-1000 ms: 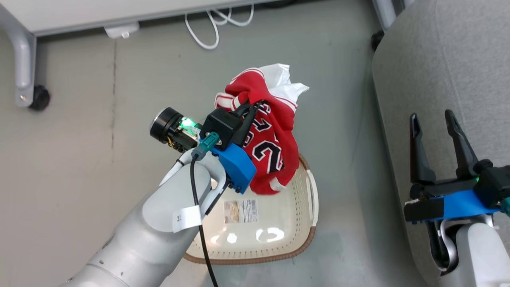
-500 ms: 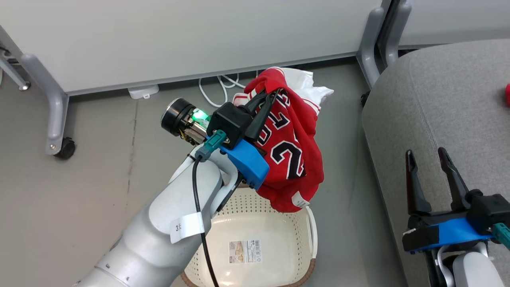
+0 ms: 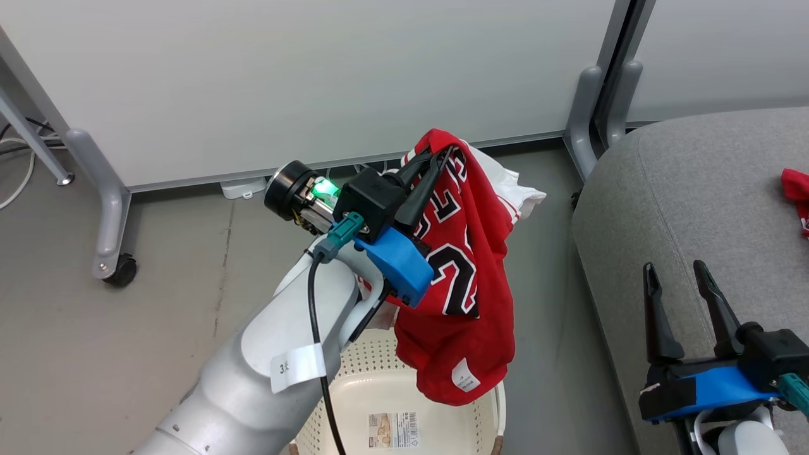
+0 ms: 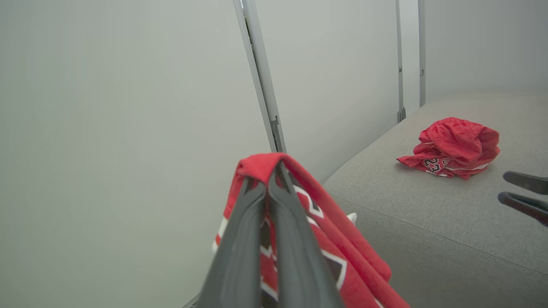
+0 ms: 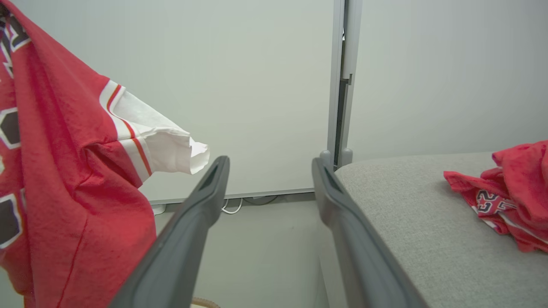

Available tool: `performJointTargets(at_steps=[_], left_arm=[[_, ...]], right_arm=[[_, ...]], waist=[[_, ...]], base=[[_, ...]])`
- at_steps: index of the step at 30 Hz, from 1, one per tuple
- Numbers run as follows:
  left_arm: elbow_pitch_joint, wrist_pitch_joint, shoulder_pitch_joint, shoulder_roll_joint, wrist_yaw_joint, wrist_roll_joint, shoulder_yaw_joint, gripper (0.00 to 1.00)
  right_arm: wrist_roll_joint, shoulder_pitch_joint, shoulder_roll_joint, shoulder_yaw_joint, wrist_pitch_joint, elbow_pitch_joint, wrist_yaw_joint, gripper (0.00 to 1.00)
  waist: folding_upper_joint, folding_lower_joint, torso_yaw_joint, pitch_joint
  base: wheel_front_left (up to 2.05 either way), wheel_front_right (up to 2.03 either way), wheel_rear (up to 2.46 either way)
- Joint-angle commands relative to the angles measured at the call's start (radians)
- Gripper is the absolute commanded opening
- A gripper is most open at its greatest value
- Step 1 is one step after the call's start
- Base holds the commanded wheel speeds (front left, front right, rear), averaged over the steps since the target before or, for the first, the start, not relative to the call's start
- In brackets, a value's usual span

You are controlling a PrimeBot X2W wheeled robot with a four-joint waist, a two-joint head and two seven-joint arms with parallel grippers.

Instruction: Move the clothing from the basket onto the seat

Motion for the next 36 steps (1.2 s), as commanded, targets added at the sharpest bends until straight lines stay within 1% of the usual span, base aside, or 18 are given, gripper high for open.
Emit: performJointTargets(at_steps=[1, 12, 18, 27, 36], left_arm=[[0.001, -0.005, 0.010, 0.001, -0.002, 0.002, -0.001, 0.00], [0.007, -0.005, 0.013, 0.004, -0.004, -0.003, 0.000, 0.00], [0.008, -0.005, 0.005, 0.005, -0.003, 0.001, 0.002, 0.00], [0.004, -0.005, -0.004, -0.002, -0.002, 0.003, -0.002, 0.00], [-0.007, -0.004, -0.025, -0.012, -0.006, 0.007, -0.012, 0.00]], right_arm=[[0.006, 0.018, 0.003, -0.002, -0.003, 0.003, 0.000, 1.00], [0.026, 0.015, 0.003, 0.020, -0.003, 0.004, 0.000, 1.00], [0.034, -0.001, 0.003, 0.053, -0.003, 0.004, 0.000, 1.00], [0.033, -0.060, 0.003, 0.185, -0.003, 0.014, 0.000, 1.00], [0.021, -0.177, -0.002, 0.350, -0.003, 0.046, 0.000, 1.00]], waist=[[-0.0001, 0.0001, 0.001, -0.006], [-0.0001, 0.0001, 0.004, -0.007], [-0.0001, 0.0001, 0.005, -0.001], [-0.0001, 0.0001, 0.010, 0.013], [-0.0001, 0.0001, 0.030, 0.043]], base=[[0.00, 0.00, 0.00], [0.00, 0.00, 0.00], [0.00, 0.00, 0.00], [0.00, 0.00, 0.00], [0.00, 0.00, 0.00]])
